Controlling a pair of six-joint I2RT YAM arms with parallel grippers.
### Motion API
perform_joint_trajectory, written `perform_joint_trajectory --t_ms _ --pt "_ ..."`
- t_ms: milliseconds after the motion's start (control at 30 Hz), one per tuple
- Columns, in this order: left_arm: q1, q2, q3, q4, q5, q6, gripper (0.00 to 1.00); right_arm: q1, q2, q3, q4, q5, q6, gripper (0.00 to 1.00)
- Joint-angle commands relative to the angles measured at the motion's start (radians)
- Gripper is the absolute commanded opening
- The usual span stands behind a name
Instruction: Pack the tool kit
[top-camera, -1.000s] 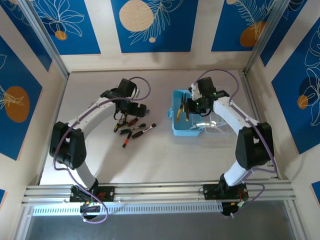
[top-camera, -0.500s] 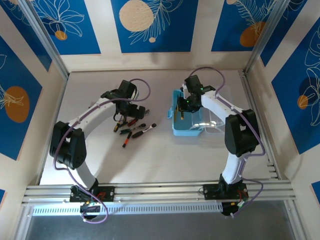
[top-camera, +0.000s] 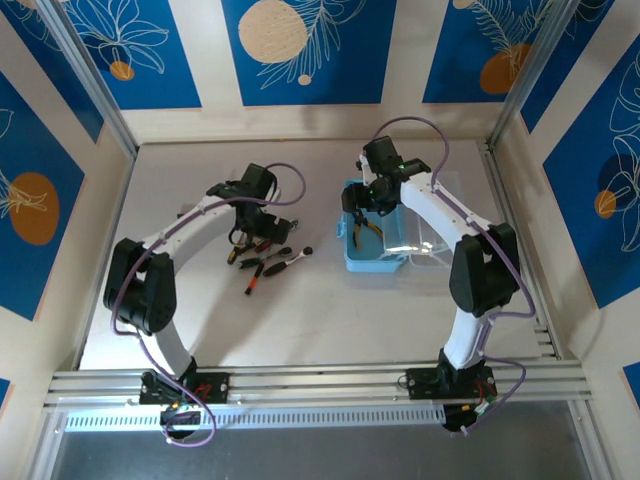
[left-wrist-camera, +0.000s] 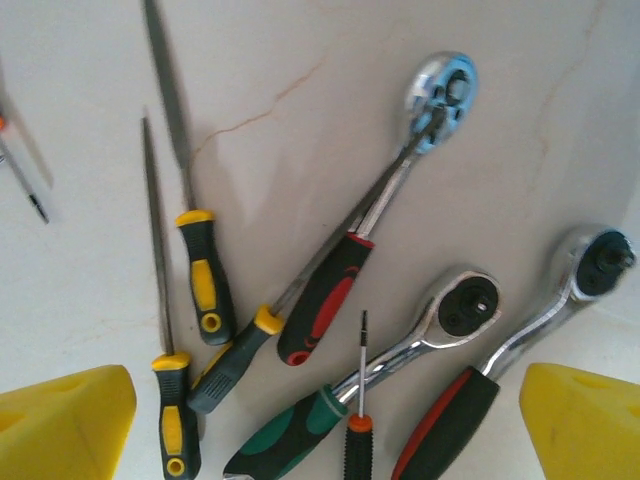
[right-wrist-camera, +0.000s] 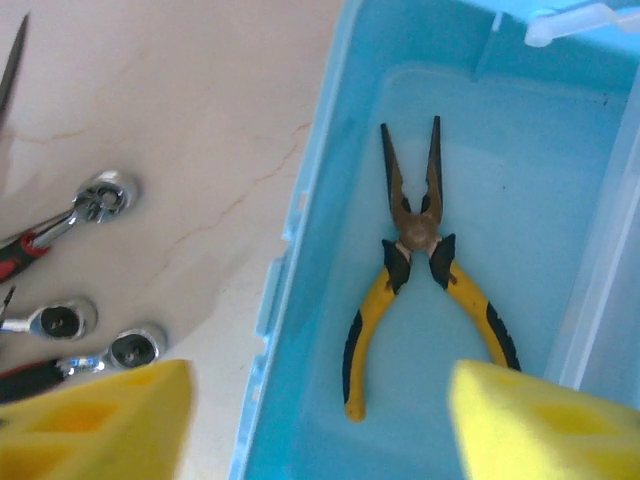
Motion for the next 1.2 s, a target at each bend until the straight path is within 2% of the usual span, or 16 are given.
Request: perform_joint_trajectory --t_ms 0,33,100,267,433,933,1167 --pt "-0.066 -0.003 0.006 -0.021 0.049 0.081 0.94 0.016 -0.095 0.006 -0.039 -0.024 -0.037 0.95" --pt "-0.086 0.004 0.006 -0.017 0.062 0.098 0.91 0.014 -0.114 -0.007 -0.035 -0.032 -0.039 0.99" --pt "-0.115 0.028 0.01 -0.009 0.085 0.116 0.86 0.012 -0.143 -0.03 -0.035 -0.042 -0.037 0.99" --pt "-0.164 0.127 0.055 -0.015 0.089 0.132 0.65 0.003 -0.213 -0.105 -0.037 -0.039 -0.028 0.99" --pt "-0.184 0.206 0.093 0.016 0.121 0.13 0.56 -0.028 -0.282 -0.177 -0.035 -0.045 -0.025 0.99" --pt "-0.199 0.378 0.163 0.045 0.096 0.112 0.47 -0.099 -0.369 -0.26 -0.027 -0.077 -0.03 0.99" --pt "-0.195 0.421 0.178 0.015 0.058 0.073 0.22 -0.109 -0.382 -0.273 -0.026 -0.076 -0.033 0.99"
